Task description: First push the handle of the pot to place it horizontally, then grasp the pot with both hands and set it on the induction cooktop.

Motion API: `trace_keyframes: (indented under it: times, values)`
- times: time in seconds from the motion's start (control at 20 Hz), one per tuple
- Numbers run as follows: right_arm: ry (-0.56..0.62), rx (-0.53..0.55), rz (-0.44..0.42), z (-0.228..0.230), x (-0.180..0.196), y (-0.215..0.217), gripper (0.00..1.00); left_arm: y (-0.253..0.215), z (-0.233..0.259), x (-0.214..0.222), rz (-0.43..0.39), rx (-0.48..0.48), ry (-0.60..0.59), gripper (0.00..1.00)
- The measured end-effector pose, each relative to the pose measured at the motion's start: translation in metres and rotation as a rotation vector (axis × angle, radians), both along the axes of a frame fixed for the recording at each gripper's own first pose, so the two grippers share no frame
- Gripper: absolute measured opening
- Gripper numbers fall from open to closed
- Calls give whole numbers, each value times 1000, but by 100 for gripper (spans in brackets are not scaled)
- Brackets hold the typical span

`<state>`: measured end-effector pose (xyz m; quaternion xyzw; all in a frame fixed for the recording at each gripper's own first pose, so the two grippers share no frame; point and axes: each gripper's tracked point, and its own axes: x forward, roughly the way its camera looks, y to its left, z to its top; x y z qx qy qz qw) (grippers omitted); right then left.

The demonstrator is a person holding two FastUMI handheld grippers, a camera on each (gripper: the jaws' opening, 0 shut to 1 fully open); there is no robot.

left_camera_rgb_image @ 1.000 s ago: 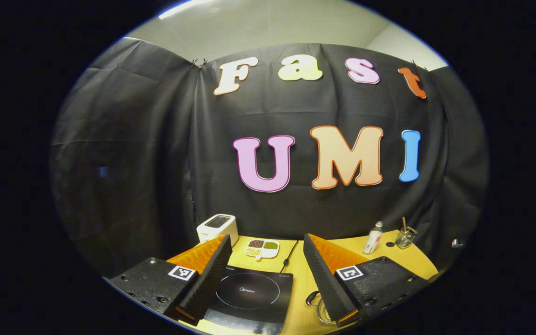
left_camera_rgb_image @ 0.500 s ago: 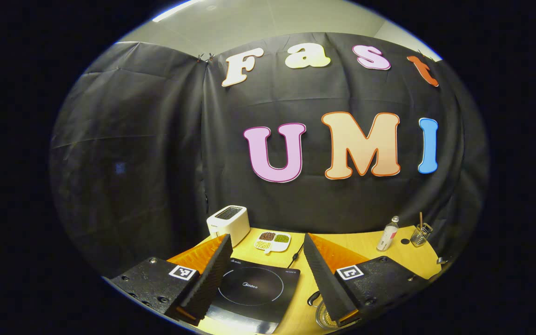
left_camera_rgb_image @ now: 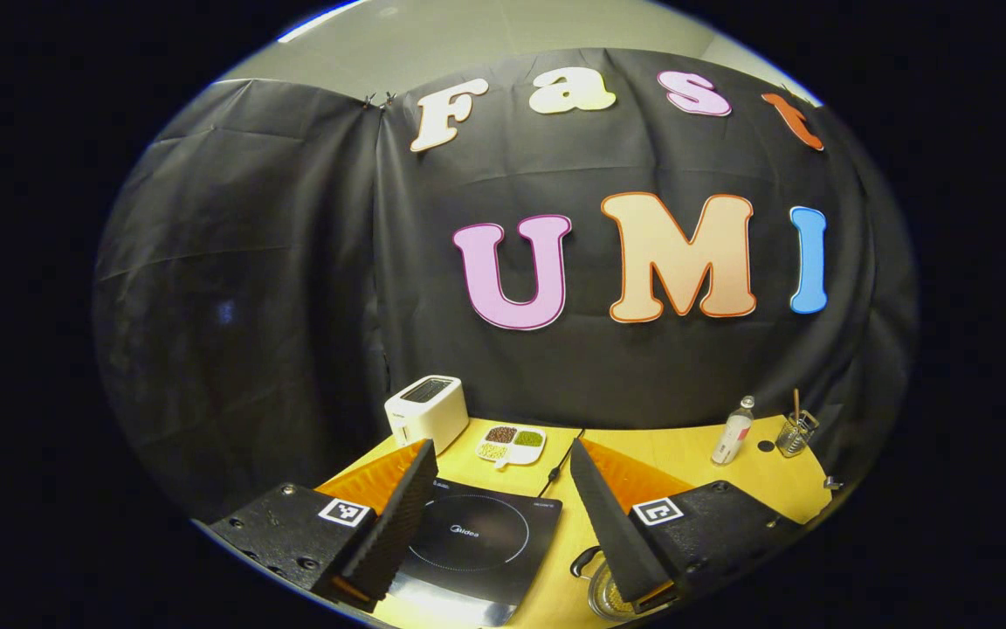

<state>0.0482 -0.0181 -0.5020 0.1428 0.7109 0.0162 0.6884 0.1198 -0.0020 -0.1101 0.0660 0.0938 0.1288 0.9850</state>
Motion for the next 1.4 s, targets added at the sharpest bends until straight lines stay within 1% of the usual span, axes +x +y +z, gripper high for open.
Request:
trace_keyframes:
  times: [0.1,0.2,0.3,0.35,0.4,0.45,0.55,0.75,0.95,1.15,1.3,1.4]
  values:
    - [-15,-5,-9,0,10,-2,13,1,-5,1,2,1,13,94]
    - [-21,-2,-38,0,22,-6,13,1,-10,1,-1,2,26,94]
    - [-29,2,-57,-3,32,-7,13,1,-15,0,-3,1,37,92]
    - [-32,2,-61,-4,35,-8,13,1,-17,-1,-4,-1,42,92]
    - [-35,2,-62,-4,38,-9,13,1,-20,-1,-1,-3,50,94]
    - [-38,1,-62,-4,41,-10,13,2,-26,-3,4,-3,61,92]
    - [-49,-8,-55,-4,45,-14,13,6,-33,-6,15,0,85,95]
    - [-56,-11,-54,-5,51,-17,13,11,-47,-12,37,3,125,95]
    - [-59,-12,-36,-5,52,-18,13,13,-53,-16,50,-8,135,94]
    - [-63,-8,-35,-4,54,-18,13,16,-58,-19,59,-9,146,93]
    - [-65,-4,-38,-3,53,-17,13,16,-63,-21,60,-13,159,93]
    - [-69,1,-43,-1,53,-18,13,14,-71,-24,44,-23,182,94]
